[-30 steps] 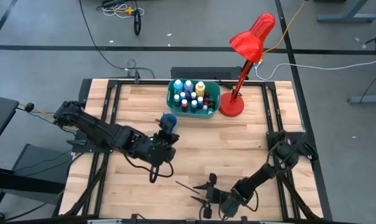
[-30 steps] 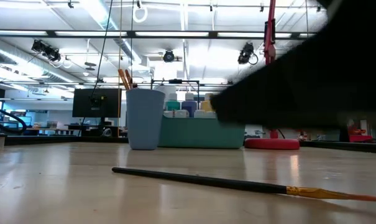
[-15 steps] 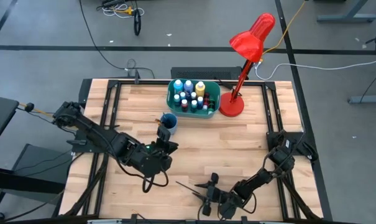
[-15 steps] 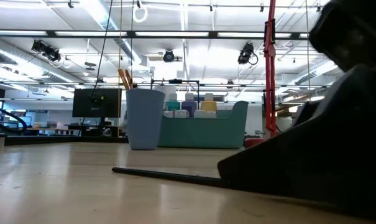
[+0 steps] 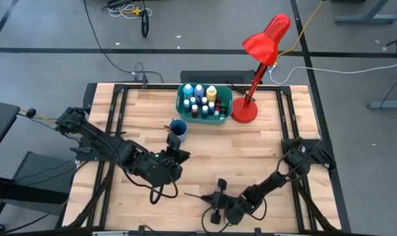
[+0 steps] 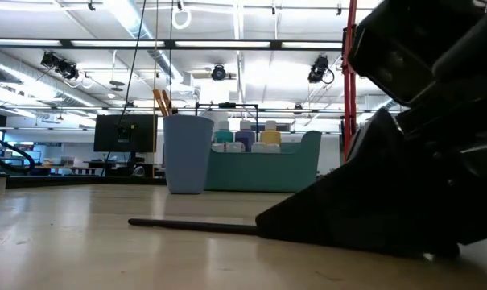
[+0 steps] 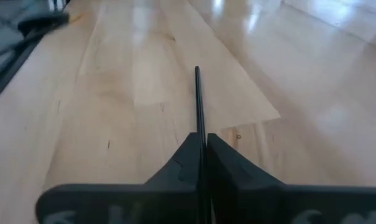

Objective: Pick & Place Paint Supplies
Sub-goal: Put the gold paint brush into the blue cup

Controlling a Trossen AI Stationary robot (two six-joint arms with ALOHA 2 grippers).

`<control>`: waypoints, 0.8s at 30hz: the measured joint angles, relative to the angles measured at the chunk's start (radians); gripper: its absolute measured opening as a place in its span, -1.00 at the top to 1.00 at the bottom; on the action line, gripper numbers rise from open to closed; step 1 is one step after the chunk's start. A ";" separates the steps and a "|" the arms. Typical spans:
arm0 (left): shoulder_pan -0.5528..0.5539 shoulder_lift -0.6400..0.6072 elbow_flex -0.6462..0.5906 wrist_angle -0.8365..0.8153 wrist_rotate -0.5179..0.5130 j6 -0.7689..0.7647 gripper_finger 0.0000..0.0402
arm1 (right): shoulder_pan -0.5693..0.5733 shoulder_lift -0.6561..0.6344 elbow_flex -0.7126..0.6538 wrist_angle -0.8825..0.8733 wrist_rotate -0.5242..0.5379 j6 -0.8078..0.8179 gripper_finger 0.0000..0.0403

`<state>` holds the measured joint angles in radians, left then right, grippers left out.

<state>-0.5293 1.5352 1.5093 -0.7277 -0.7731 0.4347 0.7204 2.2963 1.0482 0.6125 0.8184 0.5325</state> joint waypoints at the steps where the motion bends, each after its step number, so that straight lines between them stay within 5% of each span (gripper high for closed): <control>1: -0.004 0.000 0.000 0.007 0.001 -0.002 0.67 | 0.001 -0.019 -0.001 -0.015 -0.010 -0.027 0.94; 6: -0.032 0.000 0.000 0.012 0.004 -0.135 0.67 | -0.001 -0.139 -0.011 -0.185 -0.017 -0.146 0.97; 10: -0.057 0.000 -0.009 0.021 0.043 -0.511 0.67 | -0.003 -0.252 -0.006 -0.346 0.002 -0.141 0.98; 13: -0.066 0.005 -0.034 0.013 0.169 -0.705 0.67 | 0.001 -0.319 -0.008 -0.460 -0.004 -0.199 0.98; 17: -0.074 0.050 -0.076 0.049 0.234 -0.805 0.67 | 0.001 -0.420 -0.004 -0.537 -0.098 -0.411 0.99; 24: -0.049 0.170 -0.107 0.145 0.196 -0.797 0.66 | -0.041 -0.491 -0.003 -0.629 -0.254 -0.858 0.99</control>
<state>-0.5781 1.7052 1.4026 -0.5829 -0.5769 -0.3619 0.6797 1.8048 1.0454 -0.0170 0.5641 -0.3254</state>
